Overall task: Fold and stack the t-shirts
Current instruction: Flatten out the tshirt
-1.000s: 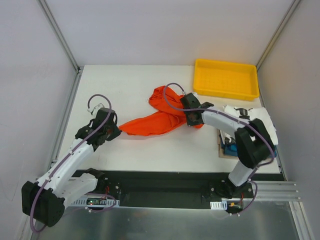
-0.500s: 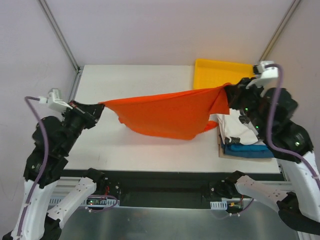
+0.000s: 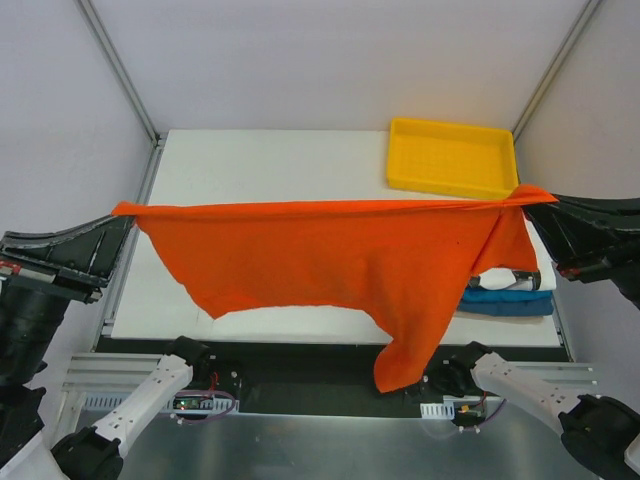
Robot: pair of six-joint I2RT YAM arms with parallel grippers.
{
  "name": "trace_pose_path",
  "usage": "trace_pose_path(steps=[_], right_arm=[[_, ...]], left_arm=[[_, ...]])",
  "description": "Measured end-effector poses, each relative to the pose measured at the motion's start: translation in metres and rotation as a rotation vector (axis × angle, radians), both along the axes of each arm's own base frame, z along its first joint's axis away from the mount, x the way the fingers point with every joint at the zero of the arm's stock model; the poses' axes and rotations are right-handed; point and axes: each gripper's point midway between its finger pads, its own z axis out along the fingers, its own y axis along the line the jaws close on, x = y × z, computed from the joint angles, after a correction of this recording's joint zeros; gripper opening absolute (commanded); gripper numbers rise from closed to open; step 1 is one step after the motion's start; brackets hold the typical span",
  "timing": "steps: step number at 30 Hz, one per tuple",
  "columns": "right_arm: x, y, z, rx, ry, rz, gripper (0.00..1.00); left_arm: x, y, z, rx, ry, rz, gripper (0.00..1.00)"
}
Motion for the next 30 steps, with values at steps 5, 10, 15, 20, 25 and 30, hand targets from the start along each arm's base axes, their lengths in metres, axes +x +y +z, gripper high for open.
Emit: trace_pose_path(steps=[5, 10, 15, 20, 25, 30], right_arm=[[-0.005, 0.002, 0.005, -0.007, -0.034, 0.022, 0.01], [0.046, 0.022, -0.017, -0.103, 0.021, -0.059, 0.02], [0.178, 0.075, -0.102, -0.348, 0.230, -0.245, 0.12], [0.335, 0.148, -0.278, -0.666, 0.552, -0.387, 0.94], [0.380, 0.158, -0.481, -0.987, 0.893, -0.421, 0.97], [0.325, 0.124, -0.522, -1.051, 1.041, -0.423, 0.97]], left_arm=[[-0.001, 0.006, 0.010, 0.005, -0.033, 0.036, 0.00], [0.069, 0.021, -0.018, 0.037, 0.110, 0.253, 0.06], [0.200, 0.047, -0.100, 0.191, 0.434, 0.655, 0.26], [0.341, 0.084, -0.249, 0.448, 0.859, 0.828, 1.00], [0.369, 0.105, -0.388, 0.614, 1.246, 0.766, 0.99], [0.347, 0.093, -0.388, 0.579, 1.277, 0.699, 0.99]])
